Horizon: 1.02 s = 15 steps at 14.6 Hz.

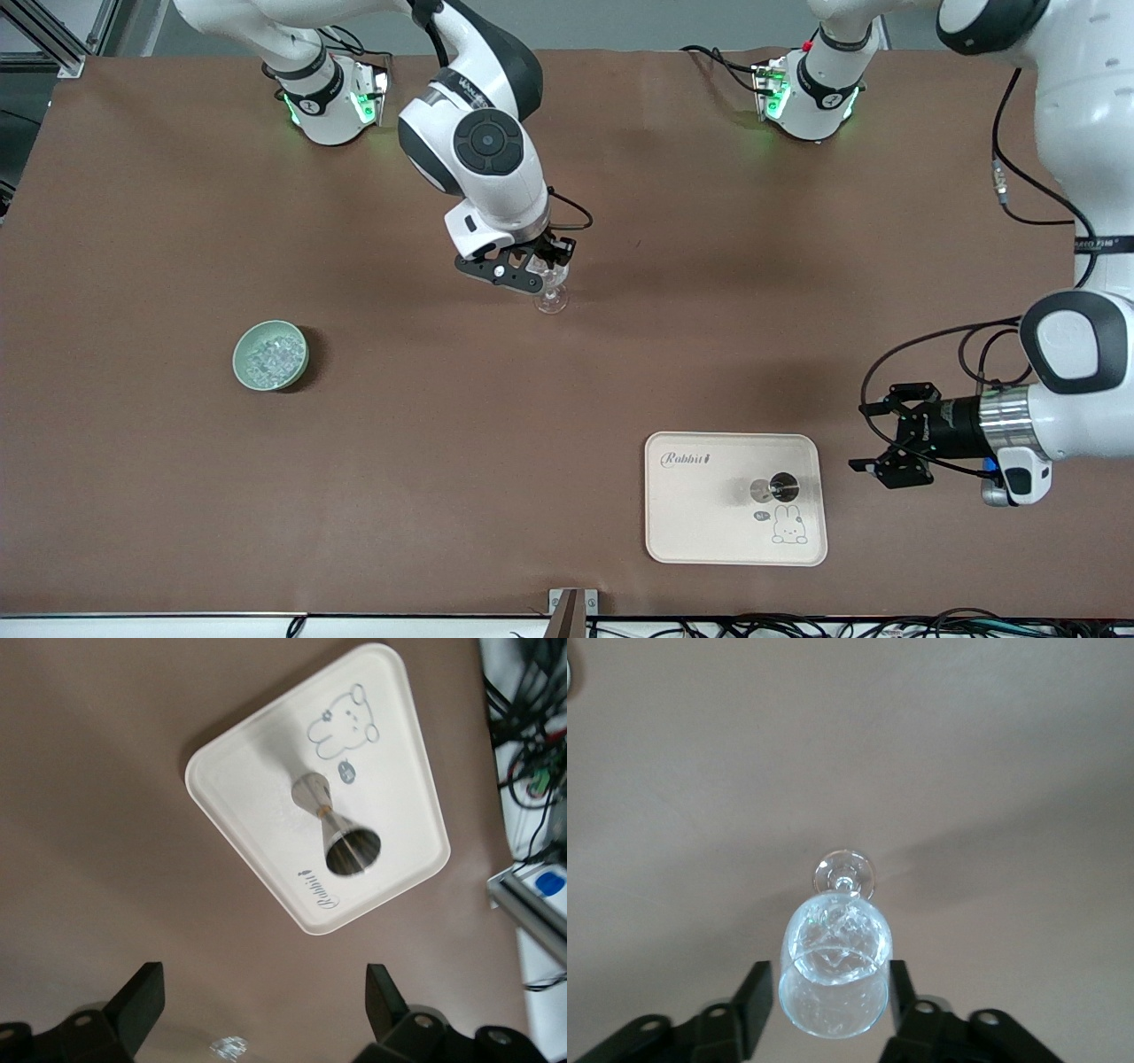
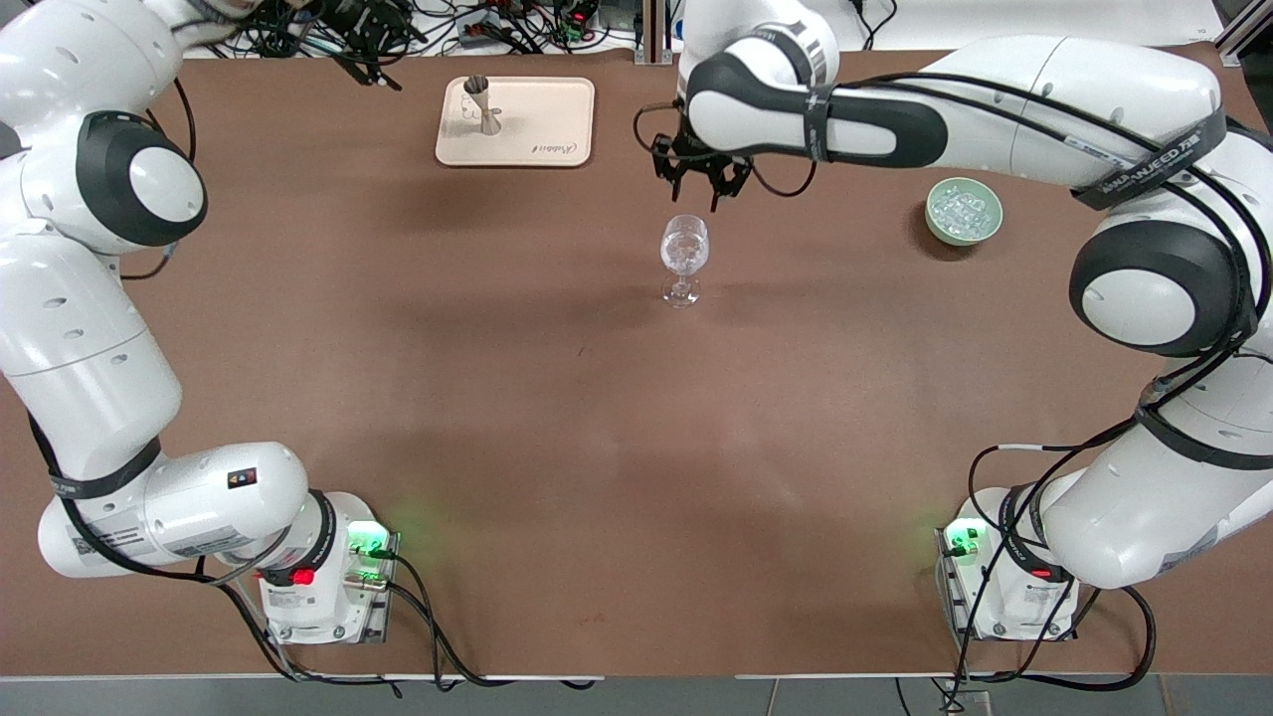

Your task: Pour wine and add ice with both arms

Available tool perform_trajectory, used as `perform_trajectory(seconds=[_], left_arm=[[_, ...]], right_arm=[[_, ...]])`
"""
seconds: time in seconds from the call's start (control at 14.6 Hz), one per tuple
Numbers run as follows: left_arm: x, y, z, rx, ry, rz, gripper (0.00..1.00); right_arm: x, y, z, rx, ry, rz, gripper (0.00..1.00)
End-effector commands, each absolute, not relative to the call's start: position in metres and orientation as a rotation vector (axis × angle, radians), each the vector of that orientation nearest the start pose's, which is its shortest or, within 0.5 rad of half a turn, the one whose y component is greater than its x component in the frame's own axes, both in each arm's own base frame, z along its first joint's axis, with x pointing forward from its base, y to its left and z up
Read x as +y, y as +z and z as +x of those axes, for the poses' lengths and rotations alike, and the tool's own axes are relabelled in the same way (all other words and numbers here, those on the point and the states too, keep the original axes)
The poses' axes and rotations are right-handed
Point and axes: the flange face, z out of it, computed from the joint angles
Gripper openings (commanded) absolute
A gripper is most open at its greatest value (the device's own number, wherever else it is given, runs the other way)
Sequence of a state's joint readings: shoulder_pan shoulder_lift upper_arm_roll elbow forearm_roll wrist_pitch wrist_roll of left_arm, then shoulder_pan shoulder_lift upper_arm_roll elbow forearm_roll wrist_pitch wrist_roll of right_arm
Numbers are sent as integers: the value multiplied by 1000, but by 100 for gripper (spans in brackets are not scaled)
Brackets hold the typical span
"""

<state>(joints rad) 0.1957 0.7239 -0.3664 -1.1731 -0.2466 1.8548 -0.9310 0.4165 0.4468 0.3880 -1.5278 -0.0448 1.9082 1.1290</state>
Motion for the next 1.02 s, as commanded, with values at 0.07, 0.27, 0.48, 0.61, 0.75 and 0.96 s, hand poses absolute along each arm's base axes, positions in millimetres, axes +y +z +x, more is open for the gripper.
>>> perform_trajectory(seconds=[0.07, 0.27, 0.48, 0.61, 0.75, 0.96], left_arm=[[-118, 455, 708, -1016, 116, -3098, 100], [-119, 511, 684, -695, 37, -3103, 100], [-111, 561, 658, -531, -14, -3042, 100], [-103, 597, 638, -360, -33, -3013, 100], [-94, 628, 619, -166, -53, -3013, 100], [-79, 650, 581, -52, -49, -2994, 100]], right_arm=[[411, 500, 517, 600, -35, -3036, 100], [342, 569, 532, 681, -221, -3044, 100], [255, 606, 549, 565, -224, -3146, 100], [188, 630, 555, 481, -177, -3210, 100], [131, 648, 554, 396, -134, -3239, 100], [44, 661, 553, 347, -55, -3182, 100]])
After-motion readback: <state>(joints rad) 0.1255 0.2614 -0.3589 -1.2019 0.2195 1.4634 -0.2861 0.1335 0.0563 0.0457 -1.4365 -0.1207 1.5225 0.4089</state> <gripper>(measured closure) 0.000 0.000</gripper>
